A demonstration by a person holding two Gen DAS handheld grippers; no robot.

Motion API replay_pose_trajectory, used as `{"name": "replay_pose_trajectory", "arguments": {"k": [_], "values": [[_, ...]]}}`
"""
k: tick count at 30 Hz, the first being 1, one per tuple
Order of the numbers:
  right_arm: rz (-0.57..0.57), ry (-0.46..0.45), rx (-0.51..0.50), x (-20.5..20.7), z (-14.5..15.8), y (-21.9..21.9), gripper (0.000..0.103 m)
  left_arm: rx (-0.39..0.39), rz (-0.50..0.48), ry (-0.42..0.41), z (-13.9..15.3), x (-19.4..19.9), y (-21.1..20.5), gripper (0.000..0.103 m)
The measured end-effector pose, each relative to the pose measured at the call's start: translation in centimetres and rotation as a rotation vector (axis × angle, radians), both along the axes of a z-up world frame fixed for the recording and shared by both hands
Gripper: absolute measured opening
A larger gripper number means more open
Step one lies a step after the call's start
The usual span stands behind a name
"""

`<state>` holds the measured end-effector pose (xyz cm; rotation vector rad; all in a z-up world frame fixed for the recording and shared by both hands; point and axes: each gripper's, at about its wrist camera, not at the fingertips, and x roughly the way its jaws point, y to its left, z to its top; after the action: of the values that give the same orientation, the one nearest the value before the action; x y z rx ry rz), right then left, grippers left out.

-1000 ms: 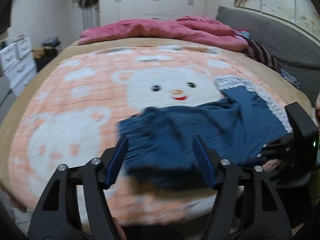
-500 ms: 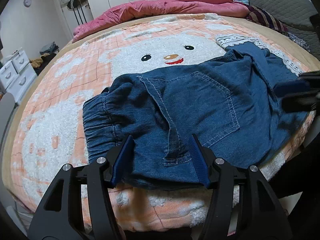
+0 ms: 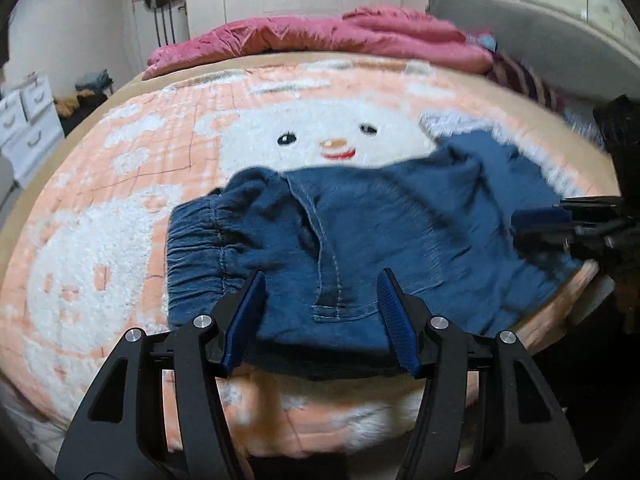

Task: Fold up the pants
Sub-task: 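Open both grippers and release the folded waistband onto the pants, then grasp the pant leg with the left gripper while the right gripper grasps the lace hem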

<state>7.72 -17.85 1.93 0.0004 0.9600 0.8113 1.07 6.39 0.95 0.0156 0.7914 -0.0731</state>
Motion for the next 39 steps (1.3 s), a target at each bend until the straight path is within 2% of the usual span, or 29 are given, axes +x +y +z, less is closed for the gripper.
{"name": "replay_pose_trajectory", "arguments": {"k": [4, 6, 10, 14, 17, 20, 23, 27, 32, 34, 36, 39], "values": [[-0.098, -0.009, 0.037, 0.9, 0.9, -2.7, 0.054, 0.001, 0.014, -0.030, 1.8, -0.2, -0.6, 0.053], [-0.144, -0.022, 0.033, 1.3, 1.0, -3.8, 0.058, -0.010, -0.007, -0.049, 2.8, -0.3, -1.6, 0.058], [-0.212, -0.078, -0.016, 1.9, 1.5, -5.2, 0.063, -0.027, -0.093, -0.078, 3.8, -0.2, -4.5, 0.059], [-0.256, -0.108, -0.046, 2.7, 1.7, -5.9, 0.064, -0.056, -0.191, -0.048, 2.9, 0.9, -8.0, 0.059], [-0.284, -0.124, -0.079, 3.4, 2.0, -6.5, 0.075, -0.087, -0.248, -0.005, 2.0, 2.0, -10.2, 0.059], [-0.319, -0.142, -0.126, 4.2, 2.1, -7.1, 0.075, -0.131, -0.306, 0.021, 1.3, 3.4, -12.2, 0.059], [-0.354, -0.142, -0.124, 5.8, 2.6, -7.8, 0.075, -0.155, -0.335, 0.061, 0.4, 5.2, -13.6, 0.059], [-0.379, -0.133, -0.127, 8.7, 2.7, -8.0, 0.076, -0.197, -0.319, 0.097, -0.4, 7.6, -14.3, 0.059], [-0.360, -0.133, -0.154, 10.9, 2.4, -6.9, 0.076, -0.265, -0.299, 0.140, -2.1, 9.4, -14.3, 0.045], [-0.348, -0.116, -0.155, 11.6, 2.1, -6.3, 0.076, -0.288, -0.299, 0.156, -2.7, 9.8, -14.1, 0.025], [-0.333, -0.113, -0.174, 12.2, 1.8, -5.3, 0.076, -0.321, -0.301, 0.168, -3.3, 10.2, -13.8, 0.014], [-0.313, -0.133, -0.241, 13.5, 1.3, -3.4, 0.076, -0.361, -0.305, 0.171, -3.6, 10.4, -13.2, 0.009]]}}
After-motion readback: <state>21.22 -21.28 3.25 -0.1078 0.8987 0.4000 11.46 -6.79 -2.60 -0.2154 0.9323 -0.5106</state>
